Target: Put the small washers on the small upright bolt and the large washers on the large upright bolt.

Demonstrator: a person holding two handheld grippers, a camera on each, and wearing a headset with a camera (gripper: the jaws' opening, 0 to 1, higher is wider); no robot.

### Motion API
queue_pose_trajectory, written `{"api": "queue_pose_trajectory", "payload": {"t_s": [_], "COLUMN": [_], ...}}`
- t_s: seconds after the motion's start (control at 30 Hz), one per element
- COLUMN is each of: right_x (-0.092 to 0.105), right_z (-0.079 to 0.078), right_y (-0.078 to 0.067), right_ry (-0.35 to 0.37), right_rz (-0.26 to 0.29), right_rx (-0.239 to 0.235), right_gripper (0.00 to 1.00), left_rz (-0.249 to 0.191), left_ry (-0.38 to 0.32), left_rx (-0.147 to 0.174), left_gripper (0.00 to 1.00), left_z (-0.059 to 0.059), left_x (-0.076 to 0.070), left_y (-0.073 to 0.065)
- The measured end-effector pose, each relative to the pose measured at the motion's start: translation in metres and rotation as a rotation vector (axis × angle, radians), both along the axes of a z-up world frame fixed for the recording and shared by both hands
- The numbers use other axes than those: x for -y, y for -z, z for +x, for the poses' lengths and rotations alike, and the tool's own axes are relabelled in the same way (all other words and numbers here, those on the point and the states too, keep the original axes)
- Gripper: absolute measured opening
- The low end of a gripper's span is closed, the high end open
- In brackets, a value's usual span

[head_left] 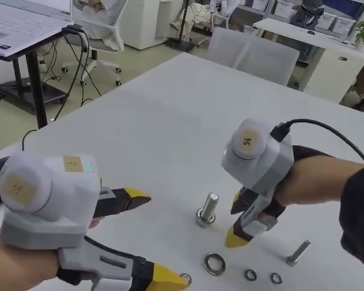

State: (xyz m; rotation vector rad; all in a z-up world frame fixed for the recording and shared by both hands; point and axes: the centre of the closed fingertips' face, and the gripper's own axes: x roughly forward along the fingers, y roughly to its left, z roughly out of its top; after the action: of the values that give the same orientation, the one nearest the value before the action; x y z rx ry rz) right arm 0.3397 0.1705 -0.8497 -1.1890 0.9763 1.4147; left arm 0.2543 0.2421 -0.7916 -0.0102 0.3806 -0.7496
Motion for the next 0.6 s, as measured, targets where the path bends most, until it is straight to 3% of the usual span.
{"api": "queue_pose_trajectory", "payload": {"t_s": [0.6], "right_x": [0.001], "right_z": [-0.035], "right_y": [0.003], "right_ry": [-0.004], "right_rz": [0.020], "right_rx": [-0.034], "right_gripper": [0.42], "left_rz": [0.002], "left_ry": [-0.007], "left_rx": [0.010], "left_gripper": [0.86], "left_z": [0.000], "left_x": [0.000], "left_y": [-0.004]}}
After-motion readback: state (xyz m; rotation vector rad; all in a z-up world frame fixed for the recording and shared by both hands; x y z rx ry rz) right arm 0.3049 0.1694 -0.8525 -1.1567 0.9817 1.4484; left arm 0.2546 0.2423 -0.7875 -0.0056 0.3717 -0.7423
